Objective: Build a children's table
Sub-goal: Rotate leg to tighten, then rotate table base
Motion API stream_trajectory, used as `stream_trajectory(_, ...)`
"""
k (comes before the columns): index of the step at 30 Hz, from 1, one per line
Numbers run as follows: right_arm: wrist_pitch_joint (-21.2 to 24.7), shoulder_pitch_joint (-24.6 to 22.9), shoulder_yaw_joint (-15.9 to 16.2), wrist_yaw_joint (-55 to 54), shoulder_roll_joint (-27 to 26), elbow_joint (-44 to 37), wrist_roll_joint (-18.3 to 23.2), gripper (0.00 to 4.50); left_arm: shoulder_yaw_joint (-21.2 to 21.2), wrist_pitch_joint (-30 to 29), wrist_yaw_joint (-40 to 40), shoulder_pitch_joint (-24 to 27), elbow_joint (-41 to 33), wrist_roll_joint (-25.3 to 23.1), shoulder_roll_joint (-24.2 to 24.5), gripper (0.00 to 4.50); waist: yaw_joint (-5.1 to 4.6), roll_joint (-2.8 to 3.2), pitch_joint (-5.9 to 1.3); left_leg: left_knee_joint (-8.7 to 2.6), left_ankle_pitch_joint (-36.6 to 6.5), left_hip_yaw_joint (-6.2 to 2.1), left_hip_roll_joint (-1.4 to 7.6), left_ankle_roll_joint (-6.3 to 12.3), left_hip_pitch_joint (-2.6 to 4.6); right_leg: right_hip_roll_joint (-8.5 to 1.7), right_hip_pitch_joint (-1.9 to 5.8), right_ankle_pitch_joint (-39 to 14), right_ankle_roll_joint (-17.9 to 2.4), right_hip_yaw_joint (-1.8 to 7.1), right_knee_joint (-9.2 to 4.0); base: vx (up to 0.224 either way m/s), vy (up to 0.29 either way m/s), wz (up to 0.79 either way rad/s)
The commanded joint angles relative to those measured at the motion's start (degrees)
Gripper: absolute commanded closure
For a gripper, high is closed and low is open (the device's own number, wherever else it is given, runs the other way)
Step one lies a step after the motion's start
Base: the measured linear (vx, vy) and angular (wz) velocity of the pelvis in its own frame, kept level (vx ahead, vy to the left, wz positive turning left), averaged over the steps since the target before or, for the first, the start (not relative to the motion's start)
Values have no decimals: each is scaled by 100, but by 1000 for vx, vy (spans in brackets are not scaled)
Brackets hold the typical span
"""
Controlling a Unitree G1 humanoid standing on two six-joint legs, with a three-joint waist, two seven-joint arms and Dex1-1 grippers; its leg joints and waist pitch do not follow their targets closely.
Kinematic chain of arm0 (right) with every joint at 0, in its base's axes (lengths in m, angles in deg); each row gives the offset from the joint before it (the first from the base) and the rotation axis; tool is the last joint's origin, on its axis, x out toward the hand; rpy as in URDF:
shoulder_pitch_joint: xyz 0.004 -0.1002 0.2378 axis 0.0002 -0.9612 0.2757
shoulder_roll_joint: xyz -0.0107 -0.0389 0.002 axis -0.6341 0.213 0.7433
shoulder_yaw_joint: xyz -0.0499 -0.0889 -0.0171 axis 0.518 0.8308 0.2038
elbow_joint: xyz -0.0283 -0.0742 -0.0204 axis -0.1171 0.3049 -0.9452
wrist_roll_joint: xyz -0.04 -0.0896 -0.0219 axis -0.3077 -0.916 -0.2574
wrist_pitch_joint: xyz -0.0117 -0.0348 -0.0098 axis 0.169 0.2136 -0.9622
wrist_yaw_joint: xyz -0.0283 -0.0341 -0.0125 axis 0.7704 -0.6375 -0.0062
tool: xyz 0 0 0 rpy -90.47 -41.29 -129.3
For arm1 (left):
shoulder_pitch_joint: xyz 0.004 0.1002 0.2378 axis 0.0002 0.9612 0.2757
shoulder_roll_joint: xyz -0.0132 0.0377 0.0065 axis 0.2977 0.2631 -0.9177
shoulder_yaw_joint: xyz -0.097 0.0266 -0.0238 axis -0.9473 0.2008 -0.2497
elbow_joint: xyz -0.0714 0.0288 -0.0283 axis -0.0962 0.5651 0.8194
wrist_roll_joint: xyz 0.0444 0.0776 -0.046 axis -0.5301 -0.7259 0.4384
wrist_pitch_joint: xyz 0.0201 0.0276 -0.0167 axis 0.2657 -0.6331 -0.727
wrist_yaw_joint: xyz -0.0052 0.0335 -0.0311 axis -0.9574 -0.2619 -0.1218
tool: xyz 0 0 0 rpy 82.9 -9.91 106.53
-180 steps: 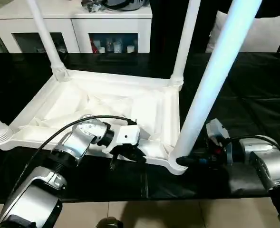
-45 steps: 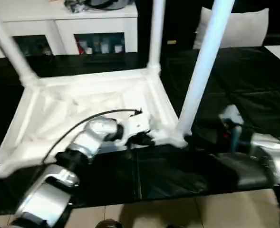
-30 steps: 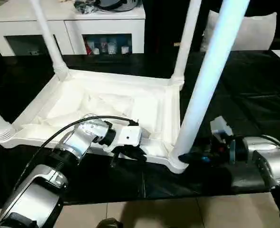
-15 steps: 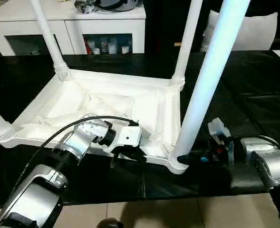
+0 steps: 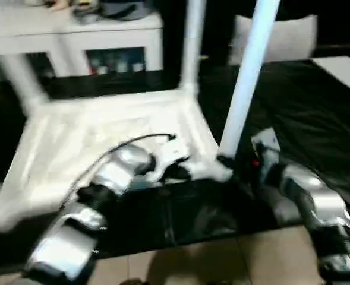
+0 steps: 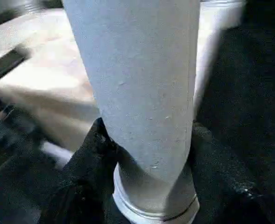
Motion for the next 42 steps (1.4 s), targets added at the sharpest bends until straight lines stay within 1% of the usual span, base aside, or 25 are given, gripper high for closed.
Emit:
stream_trajectory(1, 151, 235, 72, -855, -499, 443, -53, 253, -30, -136, -541, -252, 95, 177, -490, 450, -88, -31, -319, -393, -2791, -241, 256, -43, 167, -416, 120, -3709, -290, 67, -640, 0, 0, 0)
stream_trajectory(3, -101, 327, -71, -1220, -711, 596, -23, 253, -159, -95, -903, -345, 213, 160, -625, 450, -149, -33, -315, -407, -2843, -259, 260, -4, 141, -415, 141, -3643, -231, 42, -669, 0, 0, 0)
stream_trajectory(4, -166, 323, -95, -1170, -744, 594, 37, 219, -168, -42, -929, -351, 225, 154, -628, 450, -158, -24, -324, -396, -2863, -252, 252, 32, 164, -430, 122, -3620, -220, 43, -696, 0, 0, 0)
stream_trajectory(5, -178, 318, -114, -1173, -764, 585, 49, 219, -166, -5, -930, -351, 226, 146, -625, 450, -162, -31, -331, -401, -2839, -247, 252, 59, 156, -431, 126, -3564, -242, 55, -686, 0, 0, 0)
stream_trajectory(6, -207, 286, -173, -1238, -813, 532, 37, 219, -131, 126, -890, -337, 217, 97, -589, 450, -163, -33, -337, -423, -2739, -248, 258, 111, 114, -438, 148, -3435, -296, 86, -660, 0, 0, 0)
stream_trajectory(8, -221, 253, -210, -1287, -835, 484, -7, 178, -76, 202, -860, -316, 211, -2, -528, 450, -150, -36, -356, -443, -2579, -240, 277, 143, 89, -447, 155, -3189, -421, 136, -608, 0, 0, 0)
stream_trajectory(11, -284, 110, -256, -1252, -738, 342, -6, 161, -12, 505, -847, -282, 313, -139, -378, 450, -120, -32, -369, -473, -2370, -224, 303, 189, 54, -446, 171, -2748, -635, 205, -538, 0, 0, 0)
stream_trajectory(12, -391, 21, -271, -1214, -657, 262, -4, 135, -3, 609, -838, -280, 369, -156, -323, 450, -95, -35, -374, -472, -2257, -202, 302, 215, 55, -444, 167, -2592, -700, 234, -520, 0, 0, 0)
stream_trajectory(15, -529, -105, -276, -1089, -573, 128, 26, 126, -9, 647, -823, -260, 375, -151, -275, 450, 8, -59, -386, -458, -1980, -158, 305, 280, 49, -457, 178, -2357, -840, 289, -459, 0, 0, 0)
stream_trajectory(16, -603, -167, -262, -1029, -522, 50, 12, 102, -1, 728, -807, -246, 369, -158, -249, 450, 31, -68, -388, -452, -1857, -151, 303, 305, 42, -461, 188, -2291, -890, 297, -443, 0, 0, 0)
stream_trajectory(18, -712, -306, -237, -899, -414, -135, -20, 92, 14, 901, -797, -222, 374, -180, -194, 450, 82, -69, -398, -447, -1683, -141, 310, 350, 29, -451, 208, -2174, -867, 306, -422, 0, 0, 0)
stream_trajectory(19, -622, -560, -282, -594, -256, -532, 135, 81, 69, 1315, -712, -137, 326, -206, -89, 450, 118, -63, -399, -449, -1583, -140, 310, 424, 12, -443, 228, -2050, -855, 312, -420, 0, 0, 0)
stream_trajectory(20, -495, -637, -314, -475, -221, -672, 247, 72, 78, 1414, -678, -105, 298, -202, -65, 450, 142, -71, -412, -444, -1510, -138, 317, 450, 12, -447, 238, -1958, -863, 317, -396, 0, 0, 0)
stream_trajectory(22, -407, -804, -287, -294, -68, -942, 303, 59, 30, 1456, -595, -35, 230, -121, -52, 450, 174, -46, -434, -447, -1352, -145, 333, 485, 9, -447, 244, -1727, -927, 320, -353, 0, 0, 0)
stream_trajectory(23, -370, -1054, -267, -53, 164, -1307, 364, 40, -42, 1349, -391, 80, 65, 43, -42, 407, 206, -73, -439, -435, -1162, -138, 345, 553, -4, -443, 258, -1413, -1010, 326, -311, 0, 0, 0)
stream_trajectory(25, -299, -1375, -282, 275, 446, -1820, 517, 26, -100, 1183, -263, 254, -243, 186, -6, 397, 242, -110, -442, -421, -1024, -122, 349, 644, -16, -449, 266, -1279, -1078, 334, -278, 0, 0, 0)
stream_trajectory(27, -278, -1450, -275, 347, 510, -1951, 553, 21, -114, 1134, -216, 308, -339, 233, 6, 392, 307, -116, -469, -380, -772, -111, 336, 733, -40, -449, 253, -1072, -1129, 353, -217, 0, 0, 0)
stream_trajectory(30, 22, -1684, -168, 713, 797, -2464, 763, 18, -185, 1147, -198, 504, -671, 375, 102, 359, 321, -108, -440, -378, -843, -102, 329, 772, -44, -432, 233, -1320, -1062, 339, -252, 0, 0, 0)
stream_trajectory(31, 96, -1719, -141, 819, 856, -2572, 833, 18, -202, 1110, -202, 552, -772, 387, 140, 354, 324, -97, -424, -393, -1006, -103, 335, 701, -27, -420, 220, -1673, -978, 329, -294, 0, 0, 0)
stream_trajectory(33, 237, -1739, -94, 937, 906, -2770, 947, 4, -244, 1017, -230, 661, -1007, 355, 270, 348, 317, -104, -408, -418, -1196, -124, 357, 585, -8, -424, 212, -1994, -878, 326, -320, 0, 0, 0)
stream_trajectory(34, 316, -1727, -44, 951, 919, -2868, 993, 0, -280, 909, -254, 747, -1206, 321, 384, 324, 290, -101, -397, -438, -1262, -135, 363, 521, -27, -412, 210, -2070, -815, 330, -315, 0, 0, 0)
stream_trajectory(36, 353, -1648, 62, 916, 888, -2942, 985, 0, -367, 662, -204, 928, -1635, 318, 646, 315, 278, -119, -394, -444, -1345, -135, 361, 458, -1, -420, 192, -2216, -750, 330, -334, 0, 0, 0)
stream_trajectory(37, 341, -1610, 103, 895, 861, -2948, 965, 0, -415, 533, -156, 1020, -1849, 343, 764, 309, 260, -96, -379, -449, -1427, -132, 345, 365, 14, -417, 165, -2459, -688, 326, -359, 0, 0, 0)
stream_trajectory(39, 339, -1557, 143, 863, 824, -2936, 943, 0, -469, 400, -121, 1119, -2079, 365, 902, 281, 245, -94, -365, -449, -1476, -122, 331, 328, 27, -411, 143, -2603, -651, 330, -389, 0, 0, 0)
stream_trajectory(42, 219, -1218, 299, 571, 567, -2621, 704, 0, -577, -5, 114, 1475, -2780, 329, 1521, 266, 269, -66, -372, -468, -1575, -152, 356, 194, 66, -413, 111, -2696, -610, 335, -369, 0, 0, 0)
